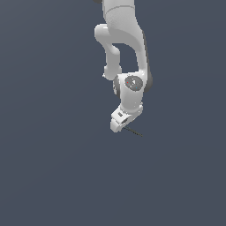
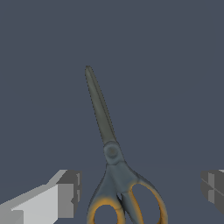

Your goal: Pick up the object and move it to a goal position.

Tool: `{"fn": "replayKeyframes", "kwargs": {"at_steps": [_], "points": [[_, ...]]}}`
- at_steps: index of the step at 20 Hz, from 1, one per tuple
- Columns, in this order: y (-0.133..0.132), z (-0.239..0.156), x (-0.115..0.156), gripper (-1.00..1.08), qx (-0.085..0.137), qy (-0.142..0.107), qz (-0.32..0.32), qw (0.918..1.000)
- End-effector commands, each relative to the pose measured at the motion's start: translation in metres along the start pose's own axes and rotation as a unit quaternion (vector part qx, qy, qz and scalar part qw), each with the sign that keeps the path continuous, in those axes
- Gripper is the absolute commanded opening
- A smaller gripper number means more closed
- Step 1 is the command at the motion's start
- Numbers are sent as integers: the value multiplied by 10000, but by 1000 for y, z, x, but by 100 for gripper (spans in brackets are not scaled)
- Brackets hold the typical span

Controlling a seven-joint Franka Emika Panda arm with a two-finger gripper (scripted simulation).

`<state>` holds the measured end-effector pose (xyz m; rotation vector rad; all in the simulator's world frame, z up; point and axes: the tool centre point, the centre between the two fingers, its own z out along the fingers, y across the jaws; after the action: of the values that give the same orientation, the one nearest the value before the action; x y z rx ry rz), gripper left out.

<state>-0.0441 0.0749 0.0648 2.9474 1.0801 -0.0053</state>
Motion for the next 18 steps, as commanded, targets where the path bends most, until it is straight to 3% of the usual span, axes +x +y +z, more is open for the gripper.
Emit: {"fn": "replayKeyframes", "kwargs": {"at_steps": [1,10,18], "points": [[-5,4,0,100,2,13,-173,9998],[-7,9,0,100,7,16,-265,9996],[-9,43,0,100,6,18,-288,9996]]}}
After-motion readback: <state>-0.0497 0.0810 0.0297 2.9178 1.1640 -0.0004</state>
